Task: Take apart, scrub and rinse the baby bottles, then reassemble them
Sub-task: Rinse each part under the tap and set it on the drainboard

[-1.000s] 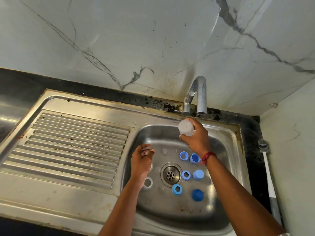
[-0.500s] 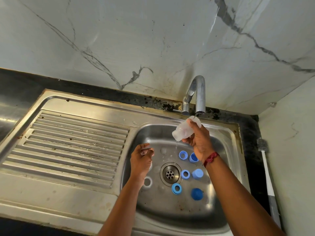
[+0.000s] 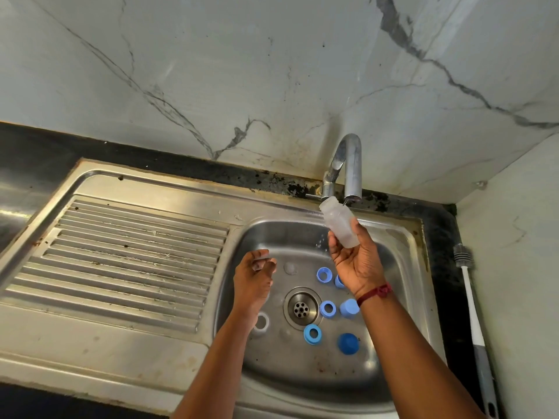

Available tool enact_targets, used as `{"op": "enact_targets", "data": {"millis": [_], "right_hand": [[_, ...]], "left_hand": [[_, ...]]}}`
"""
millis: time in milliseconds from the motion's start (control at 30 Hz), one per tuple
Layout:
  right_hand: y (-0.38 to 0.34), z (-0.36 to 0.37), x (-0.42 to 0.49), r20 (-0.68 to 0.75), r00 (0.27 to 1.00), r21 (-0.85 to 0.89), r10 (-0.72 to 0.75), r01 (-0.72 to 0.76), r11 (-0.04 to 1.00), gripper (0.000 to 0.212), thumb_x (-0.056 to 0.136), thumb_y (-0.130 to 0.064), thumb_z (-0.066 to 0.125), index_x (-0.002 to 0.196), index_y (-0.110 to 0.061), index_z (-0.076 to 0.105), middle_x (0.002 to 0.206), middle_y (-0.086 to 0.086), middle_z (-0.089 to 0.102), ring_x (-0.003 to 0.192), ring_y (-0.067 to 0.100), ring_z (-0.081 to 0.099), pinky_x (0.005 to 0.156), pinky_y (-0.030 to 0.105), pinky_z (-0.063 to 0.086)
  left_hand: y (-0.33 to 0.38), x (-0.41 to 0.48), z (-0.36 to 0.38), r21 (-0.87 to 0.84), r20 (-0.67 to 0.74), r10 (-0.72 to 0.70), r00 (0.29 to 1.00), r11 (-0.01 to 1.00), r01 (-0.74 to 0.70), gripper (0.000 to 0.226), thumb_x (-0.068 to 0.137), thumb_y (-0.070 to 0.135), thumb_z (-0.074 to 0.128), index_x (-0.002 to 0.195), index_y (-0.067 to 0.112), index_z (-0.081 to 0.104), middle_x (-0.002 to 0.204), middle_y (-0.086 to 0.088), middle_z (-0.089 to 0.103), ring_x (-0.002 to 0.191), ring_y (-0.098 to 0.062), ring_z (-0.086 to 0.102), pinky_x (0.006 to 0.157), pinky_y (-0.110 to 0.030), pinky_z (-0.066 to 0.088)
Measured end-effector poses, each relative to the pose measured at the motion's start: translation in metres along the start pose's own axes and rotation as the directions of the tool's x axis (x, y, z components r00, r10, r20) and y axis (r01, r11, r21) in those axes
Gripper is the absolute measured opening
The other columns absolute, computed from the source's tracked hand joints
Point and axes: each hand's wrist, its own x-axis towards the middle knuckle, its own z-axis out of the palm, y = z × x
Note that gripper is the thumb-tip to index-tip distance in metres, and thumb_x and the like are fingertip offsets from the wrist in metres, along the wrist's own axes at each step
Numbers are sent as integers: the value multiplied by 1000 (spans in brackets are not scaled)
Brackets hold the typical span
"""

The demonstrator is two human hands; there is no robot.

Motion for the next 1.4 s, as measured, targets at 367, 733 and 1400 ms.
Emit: {"op": "enact_targets", "data": {"millis": [367,733,1400], "right_hand": [[4,-25,-7,-14,995,-696,-102,64,715,30,88,-20,72,117,-15,62,119,15,65,94,26,66,60,24,55],[27,-34,-23,275,944,-960,-184,280,6,68,73,-11,84,130,-35,56,124,-6,54,112,18,53,89,29,51],[127,109,6,553,831,-815,52,553,-174,77,79,-7,79,146,-16,43,140,12,48,128,28,47,109,38,41]], "left_hand": [[-1,-5,-8,106,-22,49,999,993,-46,20,87,17,73,103,28,66,93,1,75,91,-20,71,86,-48,57],[7,-23,-24,309,65,143,988,938,-156,36,83,13,77,103,40,62,96,9,72,95,-15,70,92,-45,56],[42,-20,-131,202,-418,173,892,975,-95,31,91,14,68,122,19,65,109,1,70,99,-19,67,96,-38,54]]}}
